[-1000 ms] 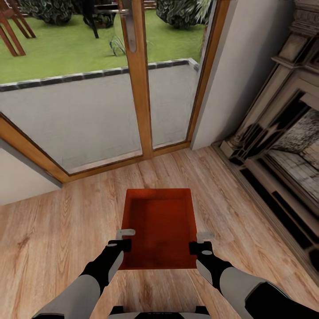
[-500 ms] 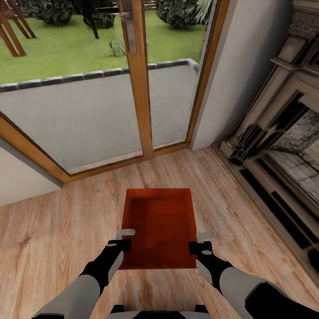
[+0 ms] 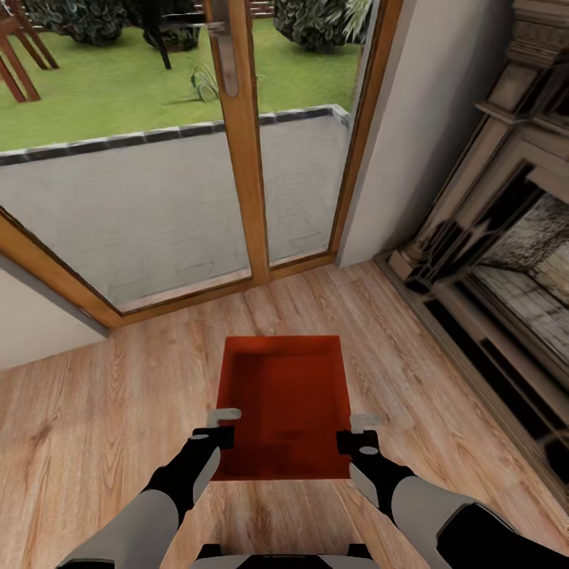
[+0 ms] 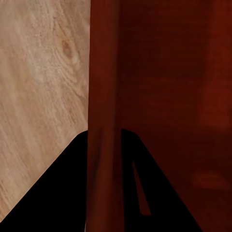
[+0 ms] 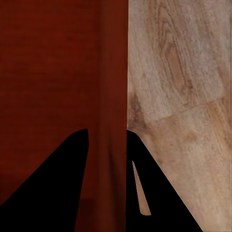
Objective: Move the two storage containers from the living room to the garage. In the garage, place one container on the floor and stack the other container on top of it (either order is fine).
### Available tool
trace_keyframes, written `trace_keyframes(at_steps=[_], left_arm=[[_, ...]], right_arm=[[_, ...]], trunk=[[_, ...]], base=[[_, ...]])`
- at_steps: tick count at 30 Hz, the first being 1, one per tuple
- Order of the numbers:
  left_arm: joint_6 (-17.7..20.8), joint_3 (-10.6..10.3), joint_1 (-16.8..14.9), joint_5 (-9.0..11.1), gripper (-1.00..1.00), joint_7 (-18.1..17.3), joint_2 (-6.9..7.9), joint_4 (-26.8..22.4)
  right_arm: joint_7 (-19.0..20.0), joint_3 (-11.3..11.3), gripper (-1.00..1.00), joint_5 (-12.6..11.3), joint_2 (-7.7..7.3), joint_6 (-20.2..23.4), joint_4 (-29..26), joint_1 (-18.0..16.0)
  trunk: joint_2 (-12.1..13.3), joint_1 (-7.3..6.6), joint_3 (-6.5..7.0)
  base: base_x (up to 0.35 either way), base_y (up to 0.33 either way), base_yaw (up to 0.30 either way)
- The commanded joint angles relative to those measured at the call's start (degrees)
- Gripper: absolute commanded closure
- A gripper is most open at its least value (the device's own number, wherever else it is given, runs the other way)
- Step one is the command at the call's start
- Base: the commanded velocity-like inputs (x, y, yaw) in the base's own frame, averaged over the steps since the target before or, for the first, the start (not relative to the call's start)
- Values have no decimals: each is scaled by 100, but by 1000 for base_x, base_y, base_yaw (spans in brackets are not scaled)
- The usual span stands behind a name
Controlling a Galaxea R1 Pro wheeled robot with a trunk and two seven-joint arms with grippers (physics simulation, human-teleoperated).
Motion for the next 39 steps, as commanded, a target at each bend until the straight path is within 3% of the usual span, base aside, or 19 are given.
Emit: trace_keyframes(at_steps=[1, 11, 16, 39], left_arm=[[37, -10, 6, 29, 100, 37, -1, 6], [35, -1, 6, 16, 100, 69, -6, 12], [-20, 4, 6, 27, 100, 458, -6, 18], [-21, -1, 6, 29, 100, 423, 3, 21]], right_arm=[[-35, -19, 100, 14, 4, -378, -190, -6], [-255, -21, 100, -7, 9, -371, -191, -6], [-258, -21, 100, -8, 15, -371, -191, -6], [-251, -17, 100, -5, 9, -356, -191, -6]], trunk=[[-4, 1, -5], [-4, 1, -5], [-4, 1, -5], [-4, 1, -5]], base=[[0, 0, -218], [0, 0, -273], [0, 0, -282], [0, 0, -260]])
